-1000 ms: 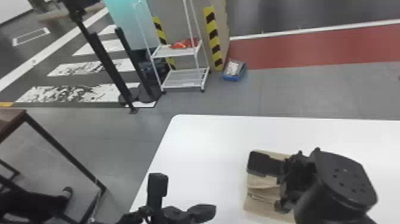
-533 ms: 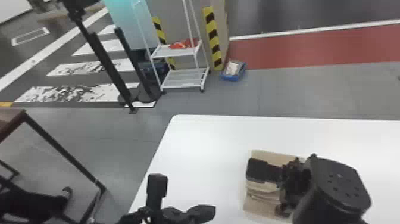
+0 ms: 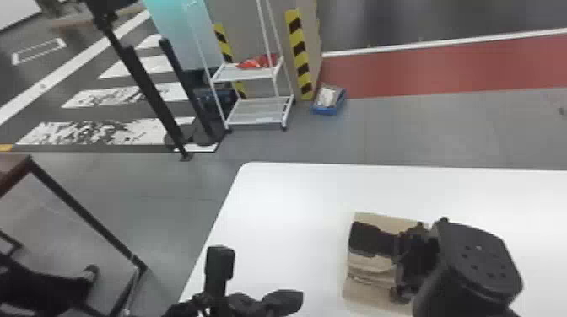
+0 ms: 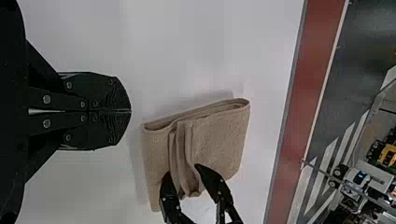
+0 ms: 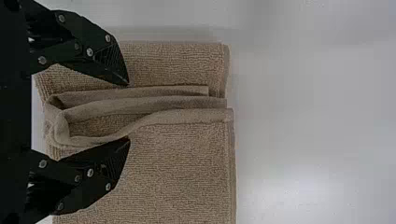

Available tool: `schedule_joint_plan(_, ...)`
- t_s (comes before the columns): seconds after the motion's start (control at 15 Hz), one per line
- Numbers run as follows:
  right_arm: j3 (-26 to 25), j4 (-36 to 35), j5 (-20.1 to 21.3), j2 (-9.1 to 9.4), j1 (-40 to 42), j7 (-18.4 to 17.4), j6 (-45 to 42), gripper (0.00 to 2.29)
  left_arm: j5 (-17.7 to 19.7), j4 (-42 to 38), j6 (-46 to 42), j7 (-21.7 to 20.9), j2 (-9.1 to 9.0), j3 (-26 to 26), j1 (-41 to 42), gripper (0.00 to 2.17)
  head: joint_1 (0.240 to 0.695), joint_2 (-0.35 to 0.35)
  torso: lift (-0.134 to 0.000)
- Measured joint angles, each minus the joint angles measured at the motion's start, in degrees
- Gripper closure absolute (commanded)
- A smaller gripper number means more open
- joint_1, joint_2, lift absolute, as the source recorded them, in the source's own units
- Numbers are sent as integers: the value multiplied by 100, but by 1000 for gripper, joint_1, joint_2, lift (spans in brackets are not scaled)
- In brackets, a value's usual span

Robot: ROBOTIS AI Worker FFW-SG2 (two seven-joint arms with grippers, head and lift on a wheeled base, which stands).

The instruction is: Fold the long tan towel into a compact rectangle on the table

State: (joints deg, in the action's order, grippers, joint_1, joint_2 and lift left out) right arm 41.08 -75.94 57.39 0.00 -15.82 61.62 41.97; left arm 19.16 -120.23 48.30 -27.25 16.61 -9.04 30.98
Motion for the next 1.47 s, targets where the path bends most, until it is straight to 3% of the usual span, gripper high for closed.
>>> schedule_joint_plan(0.27, -8, 23, 0, 0, -3, -51, 7, 650, 0, -11, 0, 0, 0, 19, 16, 1899, 695, 327, 0)
schedule_joint_plan(0.4, -6, 36, -5, 0, -8, -63, 24, 832, 0, -40, 0, -8, 0, 19, 36, 1899, 695, 324, 0)
schedule_joint_plan(0.6, -35, 37, -20, 0, -9, -55, 133, 1332, 0, -71, 0, -9, 0, 25, 64, 1899, 695, 318, 0)
schedule_joint_plan(0.87, -96, -209, -12, 0, 51, 12, 358, 1359, 1, -190, 16, -13, 15, 16, 119, 1899, 695, 315, 0)
schedule_joint_plan(1.2, -559, -967, 42, 0, 163, 170, 477, 1359, 166, -523, 261, -266, -4, 47, 293, 1899, 695, 281, 0)
schedule_joint_plan(1.33, -770, -1153, 52, 0, 194, 220, 465, 1359, 133, -434, -157, -417, -7, 294, 316, 1899, 695, 248, 0)
schedule_joint_plan(1.47, -859, -1298, 53, 0, 255, 233, 443, 1359, 4, -165, -1261, -389, -9, 610, 303, 1899, 695, 200, 0)
